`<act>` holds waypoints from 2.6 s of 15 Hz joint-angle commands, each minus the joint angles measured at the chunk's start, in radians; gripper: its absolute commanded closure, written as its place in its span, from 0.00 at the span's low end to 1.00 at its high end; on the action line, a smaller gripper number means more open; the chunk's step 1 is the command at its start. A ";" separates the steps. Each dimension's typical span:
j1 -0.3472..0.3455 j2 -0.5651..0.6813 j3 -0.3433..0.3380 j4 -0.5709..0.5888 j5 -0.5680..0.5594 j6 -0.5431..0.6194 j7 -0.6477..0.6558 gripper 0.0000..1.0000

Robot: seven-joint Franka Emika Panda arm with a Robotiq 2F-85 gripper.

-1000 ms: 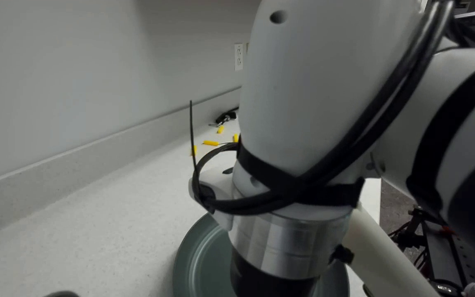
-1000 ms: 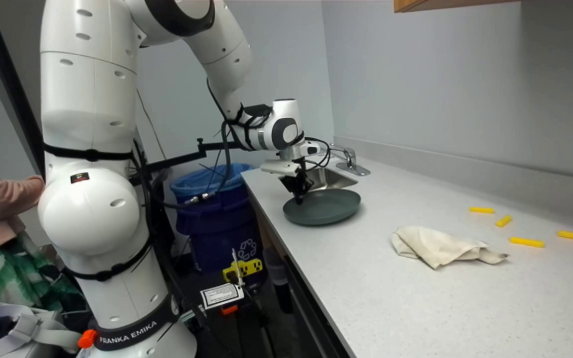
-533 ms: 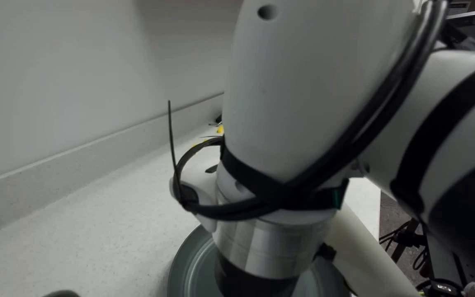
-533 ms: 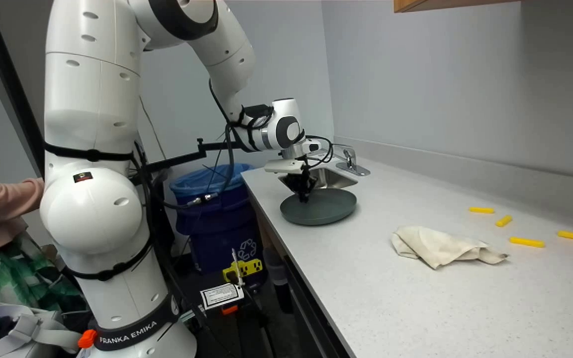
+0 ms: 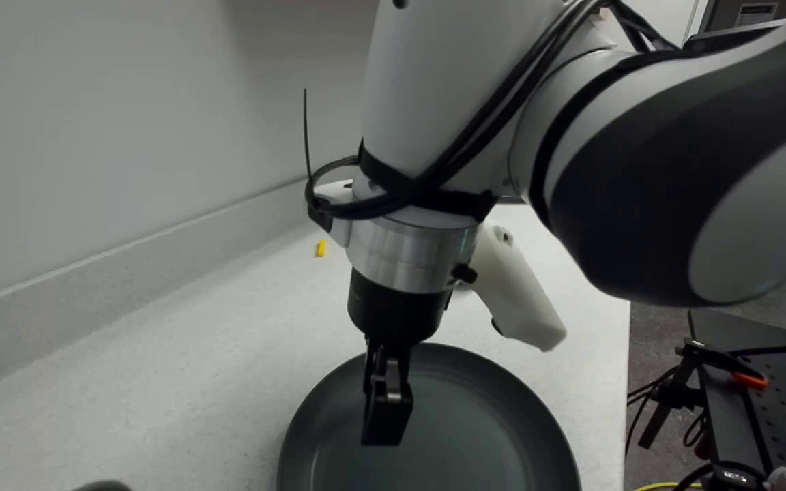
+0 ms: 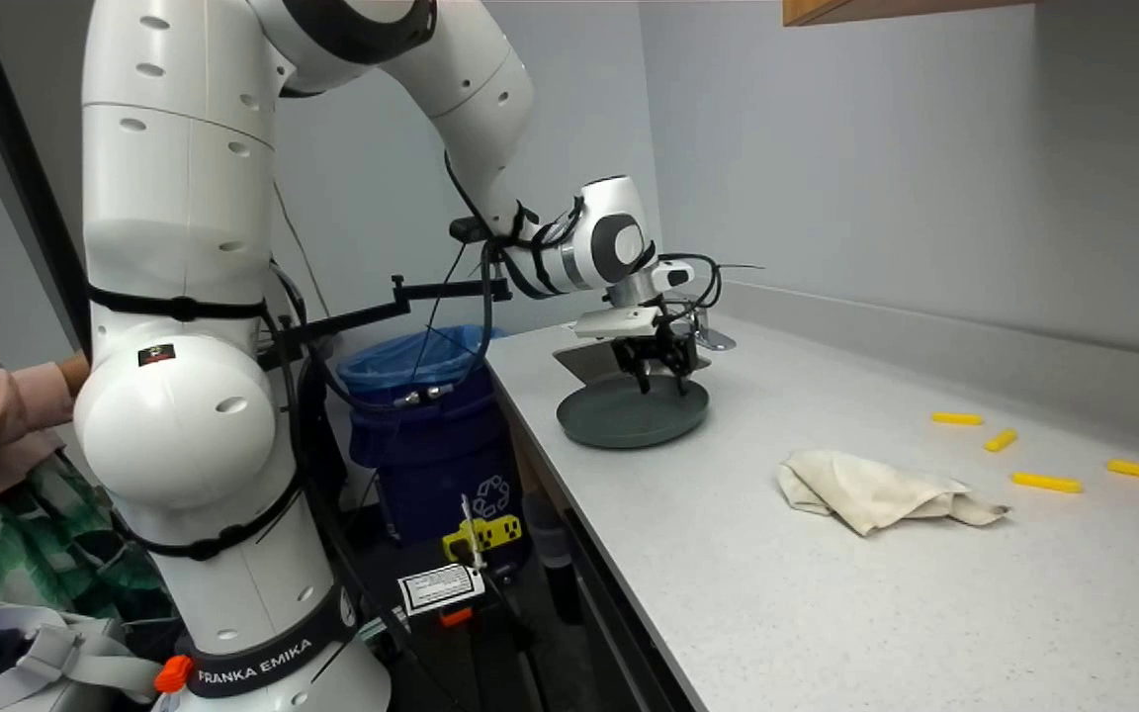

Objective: Use the cloth to wipe the table and then move it to the left and wipe the countertop

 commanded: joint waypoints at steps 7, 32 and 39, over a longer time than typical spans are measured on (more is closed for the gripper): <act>-0.166 -0.136 -0.139 -0.085 -0.032 0.046 0.034 0.00; -0.269 0.039 -0.287 -0.099 0.126 0.256 0.192 0.00; -0.276 0.045 -0.268 -0.088 0.179 0.259 0.175 0.49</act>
